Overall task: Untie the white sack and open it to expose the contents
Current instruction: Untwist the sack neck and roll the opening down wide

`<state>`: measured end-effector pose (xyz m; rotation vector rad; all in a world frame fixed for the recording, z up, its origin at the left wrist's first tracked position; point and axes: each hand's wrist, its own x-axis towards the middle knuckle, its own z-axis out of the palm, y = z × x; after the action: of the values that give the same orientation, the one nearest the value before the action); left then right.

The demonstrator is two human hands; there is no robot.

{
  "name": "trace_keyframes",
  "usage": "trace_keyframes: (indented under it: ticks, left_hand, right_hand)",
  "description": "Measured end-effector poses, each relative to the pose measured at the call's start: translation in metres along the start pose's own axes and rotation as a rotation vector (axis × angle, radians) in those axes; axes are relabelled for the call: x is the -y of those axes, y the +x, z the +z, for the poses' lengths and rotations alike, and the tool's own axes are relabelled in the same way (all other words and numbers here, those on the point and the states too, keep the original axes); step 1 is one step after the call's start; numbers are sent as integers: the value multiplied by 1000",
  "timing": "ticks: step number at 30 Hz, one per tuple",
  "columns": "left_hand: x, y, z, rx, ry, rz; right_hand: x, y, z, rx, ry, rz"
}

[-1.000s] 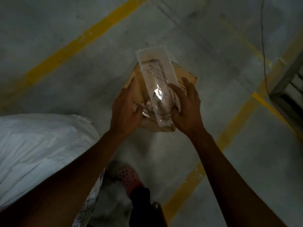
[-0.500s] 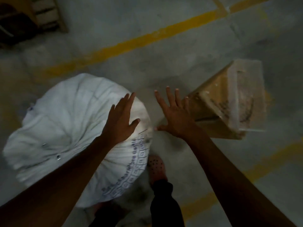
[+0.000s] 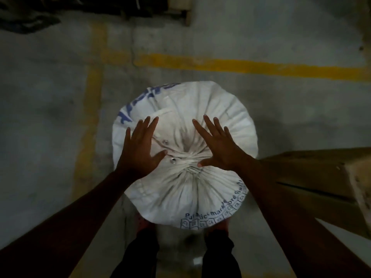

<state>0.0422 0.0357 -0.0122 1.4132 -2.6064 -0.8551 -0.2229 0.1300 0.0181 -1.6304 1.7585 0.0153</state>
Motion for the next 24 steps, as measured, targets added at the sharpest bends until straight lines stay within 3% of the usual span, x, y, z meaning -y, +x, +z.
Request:
trace_keyframes:
  ticks: [13, 19, 24]
  left_hand:
    - [69, -23, -23, -67, -334, -155]
    - [93, -36, -18, -86, -433, -158]
    - [93, -50, -15, -82, -472, -185]
  right_hand:
    - [91, 119, -32, 240, -163, -301]
    - [134, 153, -37, 429, -531, -470]
    - [154, 138, -44, 528, -587, -536]
